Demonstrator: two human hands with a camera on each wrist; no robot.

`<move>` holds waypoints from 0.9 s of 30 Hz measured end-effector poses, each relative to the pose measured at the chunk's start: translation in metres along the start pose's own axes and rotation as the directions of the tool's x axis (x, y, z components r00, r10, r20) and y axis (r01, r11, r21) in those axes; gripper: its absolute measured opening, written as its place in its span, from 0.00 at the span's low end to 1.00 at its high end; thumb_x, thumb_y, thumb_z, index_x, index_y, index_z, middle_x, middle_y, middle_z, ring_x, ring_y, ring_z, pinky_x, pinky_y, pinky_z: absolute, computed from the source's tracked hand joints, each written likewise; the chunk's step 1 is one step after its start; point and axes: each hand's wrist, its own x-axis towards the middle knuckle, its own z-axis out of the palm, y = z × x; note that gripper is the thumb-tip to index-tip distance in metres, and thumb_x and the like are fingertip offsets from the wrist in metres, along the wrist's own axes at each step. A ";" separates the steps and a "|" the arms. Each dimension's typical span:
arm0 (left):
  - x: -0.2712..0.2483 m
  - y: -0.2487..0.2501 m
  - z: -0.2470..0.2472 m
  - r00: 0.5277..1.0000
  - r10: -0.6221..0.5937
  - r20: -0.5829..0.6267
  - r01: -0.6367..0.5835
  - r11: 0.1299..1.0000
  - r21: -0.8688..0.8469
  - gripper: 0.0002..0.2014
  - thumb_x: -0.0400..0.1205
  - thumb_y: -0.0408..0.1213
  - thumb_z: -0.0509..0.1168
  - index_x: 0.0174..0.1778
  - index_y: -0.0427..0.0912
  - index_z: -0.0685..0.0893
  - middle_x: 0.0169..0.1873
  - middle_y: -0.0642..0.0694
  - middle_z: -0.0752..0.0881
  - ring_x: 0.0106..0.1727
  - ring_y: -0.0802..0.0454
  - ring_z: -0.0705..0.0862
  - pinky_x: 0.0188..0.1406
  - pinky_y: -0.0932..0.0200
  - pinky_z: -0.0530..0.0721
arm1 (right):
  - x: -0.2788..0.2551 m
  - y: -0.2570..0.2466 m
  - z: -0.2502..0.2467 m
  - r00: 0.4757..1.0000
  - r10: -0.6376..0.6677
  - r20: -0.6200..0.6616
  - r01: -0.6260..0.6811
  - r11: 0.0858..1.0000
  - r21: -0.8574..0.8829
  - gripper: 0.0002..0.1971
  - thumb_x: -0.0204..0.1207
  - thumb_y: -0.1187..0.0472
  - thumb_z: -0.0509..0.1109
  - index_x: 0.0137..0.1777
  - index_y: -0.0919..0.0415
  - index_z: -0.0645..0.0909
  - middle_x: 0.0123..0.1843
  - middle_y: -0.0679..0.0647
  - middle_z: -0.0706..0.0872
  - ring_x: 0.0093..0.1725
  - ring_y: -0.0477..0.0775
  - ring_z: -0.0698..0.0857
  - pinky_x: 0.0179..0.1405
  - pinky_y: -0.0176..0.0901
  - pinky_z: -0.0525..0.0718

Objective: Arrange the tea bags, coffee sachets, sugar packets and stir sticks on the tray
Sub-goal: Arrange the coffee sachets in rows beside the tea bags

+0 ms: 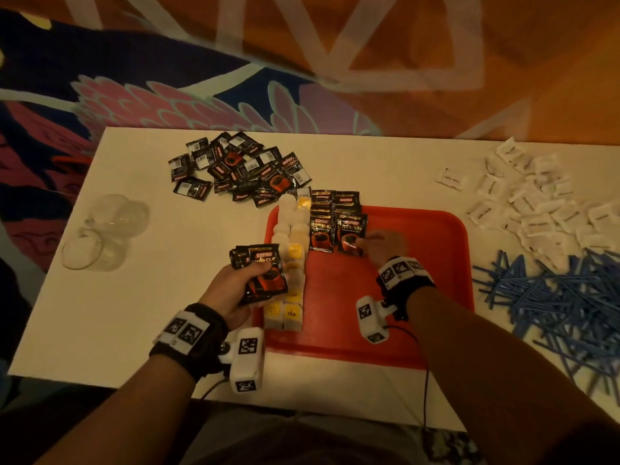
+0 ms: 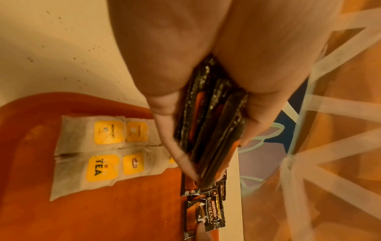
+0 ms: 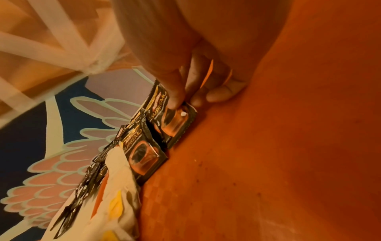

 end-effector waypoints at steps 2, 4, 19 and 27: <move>0.002 0.000 -0.005 1.000 -0.011 0.010 0.011 1.000 0.011 0.23 0.78 0.34 0.71 0.70 0.35 0.81 0.61 0.30 0.87 0.61 0.34 0.88 0.55 0.43 0.90 | 0.002 -0.002 0.002 0.999 0.035 -0.009 -0.035 0.998 0.047 0.11 0.74 0.56 0.77 0.56 0.53 0.87 0.55 0.48 0.88 0.45 0.43 0.84 0.36 0.35 0.81; 0.003 0.001 -0.007 1.000 -0.010 0.010 0.010 1.000 0.011 0.21 0.79 0.34 0.70 0.69 0.37 0.82 0.60 0.31 0.88 0.60 0.35 0.89 0.51 0.46 0.91 | 0.003 -0.004 0.002 0.999 0.045 -0.012 -0.044 0.998 0.043 0.10 0.74 0.55 0.78 0.53 0.53 0.87 0.52 0.47 0.87 0.42 0.41 0.81 0.31 0.33 0.76; 0.006 -0.001 -0.008 1.000 0.017 0.005 -0.017 0.999 0.029 0.14 0.83 0.30 0.67 0.65 0.36 0.83 0.53 0.33 0.91 0.50 0.38 0.92 0.38 0.51 0.92 | 0.004 -0.004 0.005 0.996 0.048 -0.076 -0.040 0.995 0.097 0.10 0.75 0.58 0.77 0.56 0.52 0.88 0.53 0.46 0.86 0.43 0.43 0.80 0.29 0.31 0.72; 0.008 -0.004 -0.009 1.000 0.024 0.010 -0.024 0.999 0.027 0.13 0.83 0.30 0.67 0.64 0.36 0.83 0.52 0.34 0.91 0.47 0.40 0.93 0.34 0.53 0.90 | 0.000 -0.001 0.006 0.996 0.000 -0.095 0.003 0.999 0.036 0.12 0.75 0.55 0.76 0.59 0.51 0.86 0.59 0.47 0.88 0.50 0.45 0.81 0.50 0.39 0.82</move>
